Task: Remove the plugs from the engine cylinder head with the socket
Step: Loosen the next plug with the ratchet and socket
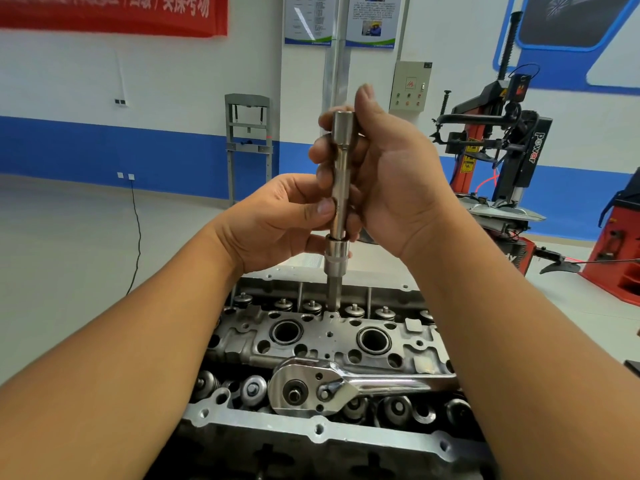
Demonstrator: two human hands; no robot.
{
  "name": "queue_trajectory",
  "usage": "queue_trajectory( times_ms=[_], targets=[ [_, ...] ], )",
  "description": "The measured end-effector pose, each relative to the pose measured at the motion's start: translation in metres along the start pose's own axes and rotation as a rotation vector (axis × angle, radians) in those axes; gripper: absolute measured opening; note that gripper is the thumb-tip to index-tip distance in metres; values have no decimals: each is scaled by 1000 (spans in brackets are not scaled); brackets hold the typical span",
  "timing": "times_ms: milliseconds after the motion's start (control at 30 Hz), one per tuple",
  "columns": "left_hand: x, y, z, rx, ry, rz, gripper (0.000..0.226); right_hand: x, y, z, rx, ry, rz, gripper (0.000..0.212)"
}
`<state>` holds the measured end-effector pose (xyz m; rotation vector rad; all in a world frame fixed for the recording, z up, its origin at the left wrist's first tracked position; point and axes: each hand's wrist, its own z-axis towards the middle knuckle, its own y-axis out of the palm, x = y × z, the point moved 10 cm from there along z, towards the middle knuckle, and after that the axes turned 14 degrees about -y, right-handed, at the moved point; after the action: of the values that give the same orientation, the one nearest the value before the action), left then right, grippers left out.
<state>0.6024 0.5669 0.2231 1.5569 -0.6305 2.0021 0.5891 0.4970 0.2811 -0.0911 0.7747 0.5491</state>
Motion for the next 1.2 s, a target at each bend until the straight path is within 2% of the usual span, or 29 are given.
queue_trajectory(
  times_ms=[133,233,433,633,800,933,1033,1100,1200],
  targets=[
    [2,-3,2,51,20,10,37,-3,-3,1,1,-42,-117,34],
    [3,-5,2,78,33,5,38,-5,-2,2,-8,-77,-109,31],
    [-1,2,0,-30,-5,-1,32,2,0,0,8,9,9,44],
    [3,-8,4,106,30,27,40,-4,-4,1,6,-56,-128,32],
    [-1,-4,2,7,-7,-5,34,1,-1,0,-4,-1,-25,42],
    [2,-7,4,98,22,36,37,1,-5,1,21,2,-62,44],
    [4,-8,5,144,47,42,40,-4,-7,1,34,-51,-137,31],
    [3,-6,5,110,35,24,39,-5,-5,1,24,-61,-111,26],
    [1,2,2,-16,0,-16,36,0,-1,-2,15,-5,4,35]
  ],
)
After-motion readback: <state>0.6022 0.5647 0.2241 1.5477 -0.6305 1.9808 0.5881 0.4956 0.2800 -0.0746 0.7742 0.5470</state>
